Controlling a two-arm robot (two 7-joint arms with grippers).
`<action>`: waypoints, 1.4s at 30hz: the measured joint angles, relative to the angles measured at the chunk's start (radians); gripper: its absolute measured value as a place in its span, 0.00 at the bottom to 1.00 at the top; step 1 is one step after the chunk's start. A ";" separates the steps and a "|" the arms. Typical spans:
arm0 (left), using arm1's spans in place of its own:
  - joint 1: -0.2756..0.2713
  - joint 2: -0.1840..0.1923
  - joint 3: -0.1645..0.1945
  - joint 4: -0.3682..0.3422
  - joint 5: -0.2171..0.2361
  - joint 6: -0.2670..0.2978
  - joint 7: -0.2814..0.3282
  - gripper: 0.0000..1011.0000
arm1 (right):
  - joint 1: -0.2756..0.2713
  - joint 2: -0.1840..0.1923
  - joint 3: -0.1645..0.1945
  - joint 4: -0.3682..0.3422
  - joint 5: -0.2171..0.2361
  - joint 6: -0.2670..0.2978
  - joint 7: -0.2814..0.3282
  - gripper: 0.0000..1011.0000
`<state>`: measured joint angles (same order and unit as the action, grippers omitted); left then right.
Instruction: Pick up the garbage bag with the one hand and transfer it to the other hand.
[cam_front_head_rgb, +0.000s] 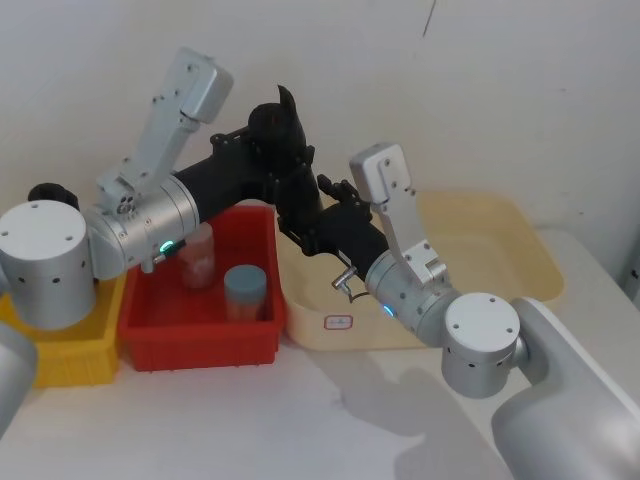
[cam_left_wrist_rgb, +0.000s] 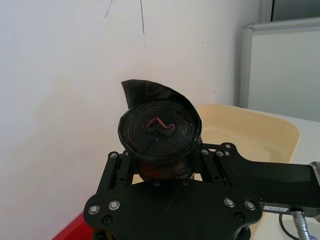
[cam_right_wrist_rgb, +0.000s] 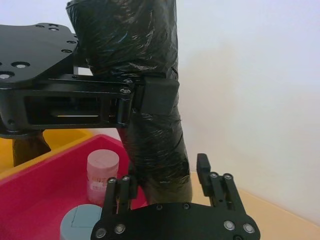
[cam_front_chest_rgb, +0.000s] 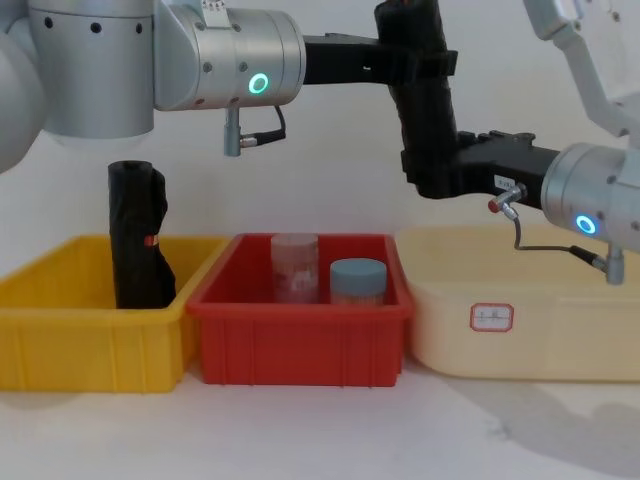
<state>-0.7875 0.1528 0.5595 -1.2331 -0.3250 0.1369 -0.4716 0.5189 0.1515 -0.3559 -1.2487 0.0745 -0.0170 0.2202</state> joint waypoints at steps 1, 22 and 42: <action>0.000 0.000 0.000 0.000 0.000 0.000 0.000 0.53 | 0.000 0.000 0.000 0.000 0.000 0.000 0.000 0.68; 0.000 0.000 0.000 0.001 0.000 0.000 0.000 0.59 | -0.002 -0.003 0.007 0.000 0.000 -0.004 0.000 0.49; 0.000 0.000 0.000 0.001 0.000 0.000 0.000 0.99 | -0.035 -0.060 0.115 -0.024 0.090 0.054 -0.056 0.49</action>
<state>-0.7872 0.1530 0.5594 -1.2320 -0.3253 0.1369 -0.4718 0.4843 0.0913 -0.2412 -1.2730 0.1642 0.0369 0.1647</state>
